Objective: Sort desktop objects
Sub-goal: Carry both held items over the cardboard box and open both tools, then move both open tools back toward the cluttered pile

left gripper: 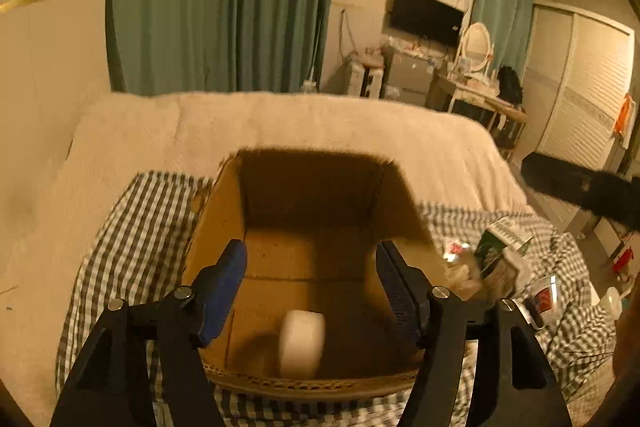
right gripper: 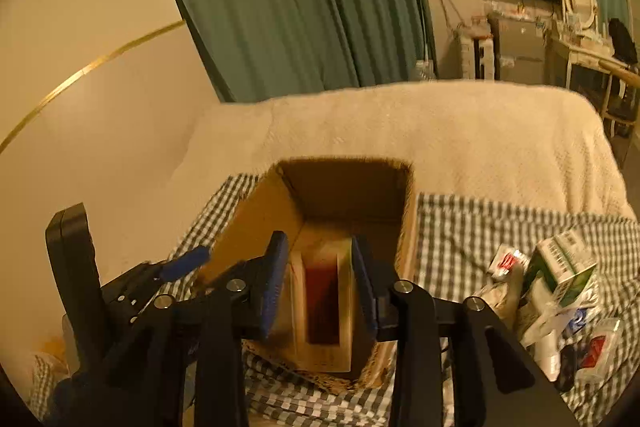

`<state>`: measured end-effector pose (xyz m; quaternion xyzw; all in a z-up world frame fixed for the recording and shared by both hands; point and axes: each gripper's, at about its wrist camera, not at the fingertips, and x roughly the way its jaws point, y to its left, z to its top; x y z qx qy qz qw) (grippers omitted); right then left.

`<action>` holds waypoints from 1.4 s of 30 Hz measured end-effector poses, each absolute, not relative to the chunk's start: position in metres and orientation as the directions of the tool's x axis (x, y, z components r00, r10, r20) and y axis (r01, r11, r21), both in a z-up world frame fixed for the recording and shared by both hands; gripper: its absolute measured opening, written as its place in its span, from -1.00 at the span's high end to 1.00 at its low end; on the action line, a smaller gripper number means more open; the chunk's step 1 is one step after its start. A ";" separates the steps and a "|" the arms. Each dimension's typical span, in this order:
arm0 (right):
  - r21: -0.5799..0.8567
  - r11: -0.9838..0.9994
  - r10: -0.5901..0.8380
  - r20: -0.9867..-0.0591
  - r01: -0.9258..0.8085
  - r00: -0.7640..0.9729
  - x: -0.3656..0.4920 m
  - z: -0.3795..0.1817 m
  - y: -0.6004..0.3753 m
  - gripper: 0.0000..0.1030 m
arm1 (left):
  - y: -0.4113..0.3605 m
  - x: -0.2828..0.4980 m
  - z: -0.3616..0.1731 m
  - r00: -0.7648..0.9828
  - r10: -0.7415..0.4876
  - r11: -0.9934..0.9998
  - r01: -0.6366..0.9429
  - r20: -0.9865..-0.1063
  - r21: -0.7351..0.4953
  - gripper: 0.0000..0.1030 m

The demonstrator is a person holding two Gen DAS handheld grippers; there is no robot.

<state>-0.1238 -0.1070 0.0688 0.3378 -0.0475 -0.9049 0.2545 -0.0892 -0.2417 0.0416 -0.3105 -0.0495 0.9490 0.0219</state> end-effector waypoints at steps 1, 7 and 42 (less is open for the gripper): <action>0.255 -0.868 -0.490 -0.578 0.426 -0.653 -0.122 0.075 -0.103 0.34 | -0.236 -0.086 0.049 -0.812 0.079 -0.994 -0.020 -0.579 -0.107 -0.46; 0.187 -0.901 -0.429 -0.514 0.391 -0.743 -0.100 0.123 -0.059 0.17 | -0.195 -0.071 0.085 -0.837 0.146 -0.988 -0.092 -0.527 -0.127 -0.52; 0.137 -0.989 -0.070 -0.771 -0.057 -0.633 -0.096 -0.083 0.197 -0.07 | 0.048 -0.132 -0.085 -0.694 0.317 -0.948 -0.254 -0.646 -0.192 -0.52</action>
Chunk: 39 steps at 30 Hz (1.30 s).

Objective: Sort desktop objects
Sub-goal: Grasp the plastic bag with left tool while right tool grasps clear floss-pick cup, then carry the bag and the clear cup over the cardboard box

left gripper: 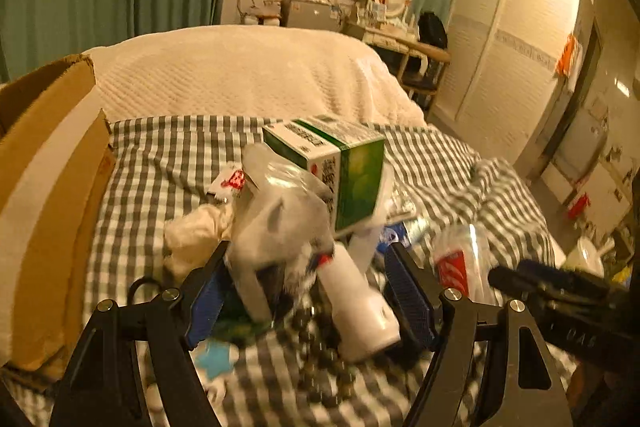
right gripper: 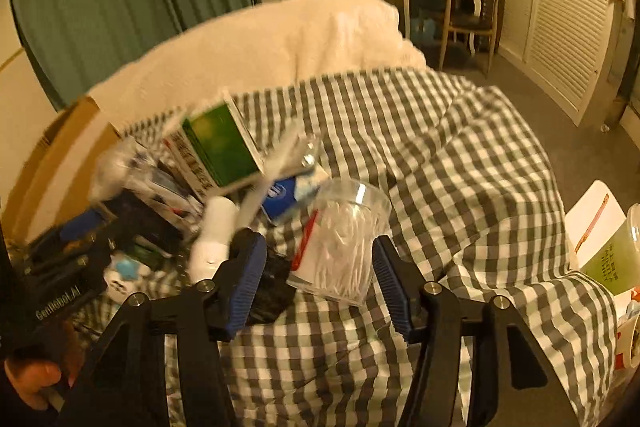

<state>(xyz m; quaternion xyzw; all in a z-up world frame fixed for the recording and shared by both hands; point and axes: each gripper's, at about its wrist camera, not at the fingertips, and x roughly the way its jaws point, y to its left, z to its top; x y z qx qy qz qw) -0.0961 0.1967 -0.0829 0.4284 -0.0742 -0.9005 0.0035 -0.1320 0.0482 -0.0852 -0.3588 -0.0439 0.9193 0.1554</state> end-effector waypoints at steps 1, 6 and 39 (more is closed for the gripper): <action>0.134 -0.989 -0.065 -0.778 -0.064 -0.625 -0.100 -0.087 0.197 -0.09 | 0.048 -0.136 -0.088 -0.697 0.318 -0.948 -0.250 -0.643 -0.199 -0.52; 0.150 -0.982 -0.057 -0.811 -0.112 -0.583 -0.117 -0.108 0.207 -0.18 | 0.045 -0.150 -0.104 -0.698 0.314 -0.949 -0.244 -0.644 -0.199 -0.50; 0.107 -0.980 -0.009 -0.862 -0.165 -0.506 -0.126 -0.145 0.186 -0.22 | 0.036 -0.116 -0.090 -0.701 0.384 -0.921 -0.333 -0.601 -0.201 0.73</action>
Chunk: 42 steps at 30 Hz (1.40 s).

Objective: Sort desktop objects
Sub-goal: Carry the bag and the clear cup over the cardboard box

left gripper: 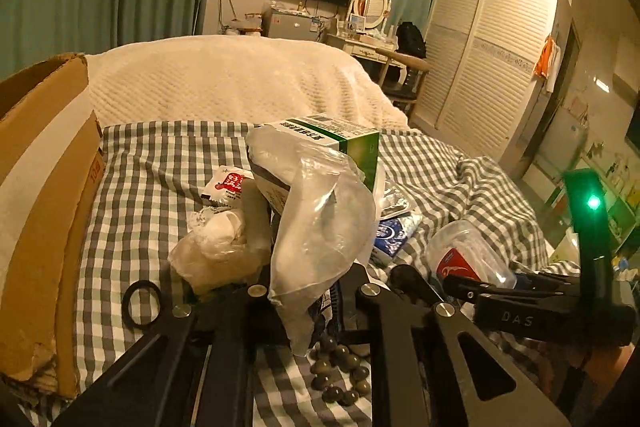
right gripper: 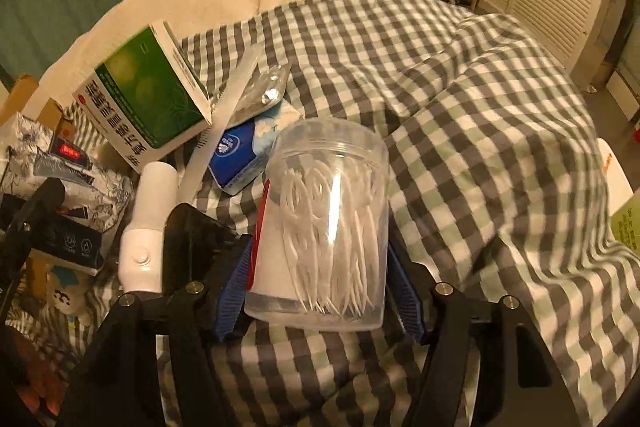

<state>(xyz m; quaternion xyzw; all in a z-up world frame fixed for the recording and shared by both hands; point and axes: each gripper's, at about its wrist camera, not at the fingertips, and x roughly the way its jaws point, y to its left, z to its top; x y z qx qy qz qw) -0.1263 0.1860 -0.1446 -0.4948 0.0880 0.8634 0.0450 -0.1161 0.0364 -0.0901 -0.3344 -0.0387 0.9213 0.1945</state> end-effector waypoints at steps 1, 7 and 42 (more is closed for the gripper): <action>0.109 -0.980 -0.008 -0.856 -0.166 -0.518 -0.122 -0.140 0.186 -0.21 | 0.036 -0.114 -0.089 -0.700 0.386 -0.921 -0.335 -0.601 -0.201 0.73; 0.147 -0.976 -0.031 -0.822 -0.160 -0.569 -0.087 -0.111 0.182 -0.20 | 0.024 -0.092 -0.077 -0.681 0.400 -0.915 -0.332 -0.613 -0.229 0.74; 0.163 -0.976 -0.216 -0.673 0.143 -0.707 -0.014 0.087 0.031 -0.20 | -0.123 -0.034 0.085 -0.759 0.327 -0.944 -0.289 -0.563 -0.159 0.74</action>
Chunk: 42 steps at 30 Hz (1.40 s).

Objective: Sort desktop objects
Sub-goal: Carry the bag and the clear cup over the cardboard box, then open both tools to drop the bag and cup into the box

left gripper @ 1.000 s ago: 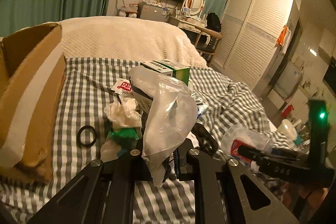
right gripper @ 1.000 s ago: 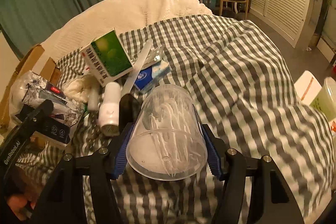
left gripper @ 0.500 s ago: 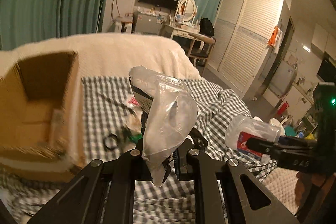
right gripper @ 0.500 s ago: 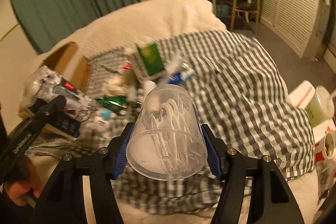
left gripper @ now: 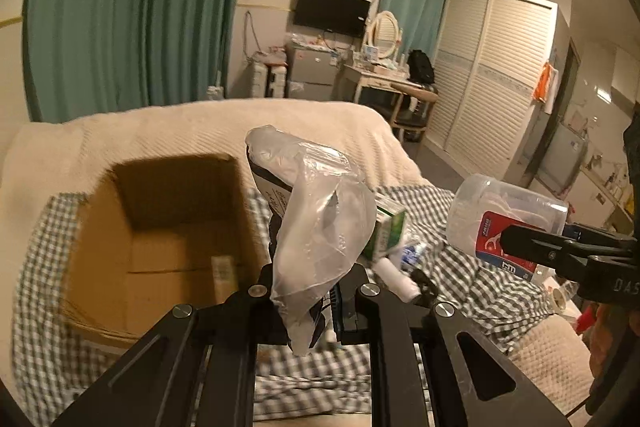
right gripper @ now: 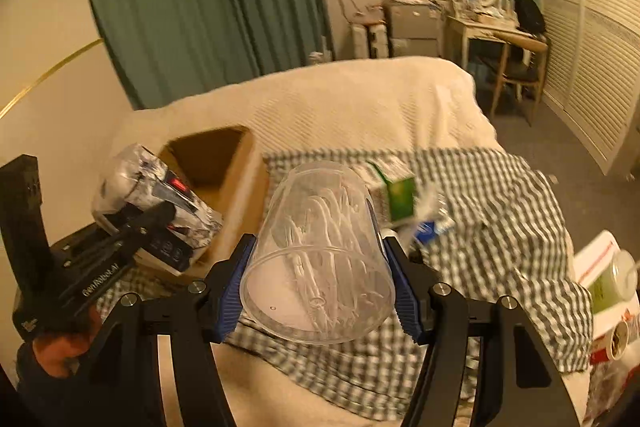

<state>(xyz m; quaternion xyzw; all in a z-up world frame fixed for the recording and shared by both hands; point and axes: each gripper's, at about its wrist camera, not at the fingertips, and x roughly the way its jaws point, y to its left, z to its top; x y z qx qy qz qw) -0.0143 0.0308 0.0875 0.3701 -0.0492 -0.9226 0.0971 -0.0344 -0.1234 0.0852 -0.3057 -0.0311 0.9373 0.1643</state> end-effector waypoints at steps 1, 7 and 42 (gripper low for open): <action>0.164 -0.974 -0.225 -0.669 0.154 -0.708 -0.016 0.091 0.023 -0.20 | -0.130 -0.035 0.088 -0.764 0.319 -0.947 -0.283 -0.561 -0.152 0.74; 0.167 -0.956 -0.290 -0.649 0.240 -0.703 -0.030 0.105 -0.039 -0.20 | -0.162 -0.042 0.101 -0.791 0.248 -0.968 -0.230 -0.559 -0.104 0.74; 0.277 -0.916 -0.402 -0.651 0.292 -0.644 -0.110 0.078 -0.107 -0.45 | -0.210 -0.069 0.070 -0.766 0.109 -0.993 -0.053 -0.634 -0.106 -0.40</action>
